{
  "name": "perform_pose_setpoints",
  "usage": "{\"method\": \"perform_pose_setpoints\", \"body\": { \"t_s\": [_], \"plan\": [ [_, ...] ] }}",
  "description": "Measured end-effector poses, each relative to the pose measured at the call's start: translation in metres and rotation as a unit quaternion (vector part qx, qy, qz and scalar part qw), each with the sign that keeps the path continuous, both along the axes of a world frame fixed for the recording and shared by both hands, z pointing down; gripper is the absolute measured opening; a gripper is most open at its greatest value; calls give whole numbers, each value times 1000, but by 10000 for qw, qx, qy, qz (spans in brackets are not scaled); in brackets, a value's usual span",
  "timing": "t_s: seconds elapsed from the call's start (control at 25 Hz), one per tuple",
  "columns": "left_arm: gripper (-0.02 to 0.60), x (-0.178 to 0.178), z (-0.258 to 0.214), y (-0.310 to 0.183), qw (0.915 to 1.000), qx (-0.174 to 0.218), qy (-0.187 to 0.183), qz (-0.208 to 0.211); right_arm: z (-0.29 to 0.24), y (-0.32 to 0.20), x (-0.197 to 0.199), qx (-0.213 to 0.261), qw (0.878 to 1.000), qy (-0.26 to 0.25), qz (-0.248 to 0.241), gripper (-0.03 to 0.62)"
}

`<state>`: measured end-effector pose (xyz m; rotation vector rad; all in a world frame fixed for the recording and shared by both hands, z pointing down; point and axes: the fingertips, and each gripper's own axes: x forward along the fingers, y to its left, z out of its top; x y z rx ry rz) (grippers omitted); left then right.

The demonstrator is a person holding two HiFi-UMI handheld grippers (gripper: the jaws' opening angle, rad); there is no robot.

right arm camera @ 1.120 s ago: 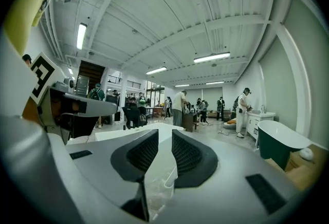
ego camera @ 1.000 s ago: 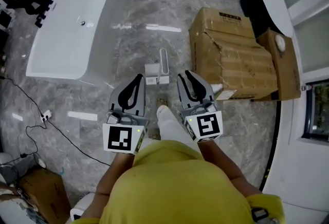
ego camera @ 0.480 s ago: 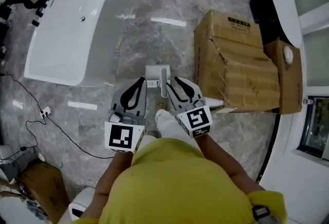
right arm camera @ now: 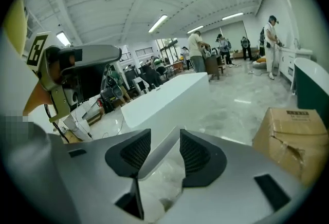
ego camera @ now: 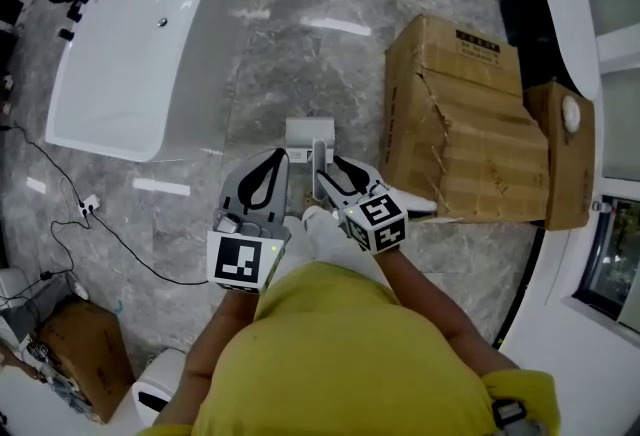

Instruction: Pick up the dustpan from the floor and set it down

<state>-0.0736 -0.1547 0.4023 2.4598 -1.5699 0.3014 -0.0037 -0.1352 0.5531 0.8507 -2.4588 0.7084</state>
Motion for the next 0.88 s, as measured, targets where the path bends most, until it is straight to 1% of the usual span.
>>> {"method": "perform_pose_setpoints", "body": {
  "t_s": [0.12, 0.2, 0.36, 0.44, 0.52, 0.64, 0.72, 0.76, 0.8, 0.84, 0.88],
  "plan": [
    [2, -1, 2, -4, 10000, -61, -14, 23, 15, 2, -3, -610, 9976, -321, 23, 201],
    [2, -2, 2, -7, 10000, -70, -34, 55, 24, 4, -6, -1110, 9918, -628, 62, 214],
    [2, -3, -3, -13, 9998, -65, -57, 174, 41, 8, -12, -2107, 9709, -1123, 183, 262],
    [2, -4, -4, -14, 9997, -88, -45, 243, 46, 9, -15, -2471, 9588, -1391, 196, 262],
    [2, -8, -3, -17, 9995, -128, -59, 272, 50, 10, -20, -2744, 9473, -1652, 103, 261],
    [2, -9, 0, -20, 9994, -172, -95, 297, 57, 15, -27, -3156, 9264, -2052, -124, 249],
    [2, -8, 2, -22, 9992, -188, -109, 342, 55, 17, -31, -3384, 9090, -2421, -260, 223],
    [2, -9, 2, -23, 9991, -193, -110, 359, 50, 16, -35, -3440, 9010, -2624, -312, 195],
    [2, -9, 2, -24, 9991, -195, -111, 371, 44, 15, -39, -3458, 8954, -2784, -349, 161],
    [2, -10, 3, -25, 9990, -198, -114, 379, 41, 13, -41, -3454, 8932, -2855, -370, 147],
    [2, -10, 3, -26, 9990, -202, -117, 385, 41, 13, -42, -3436, 8948, -2825, -387, 139]
  ]
}}
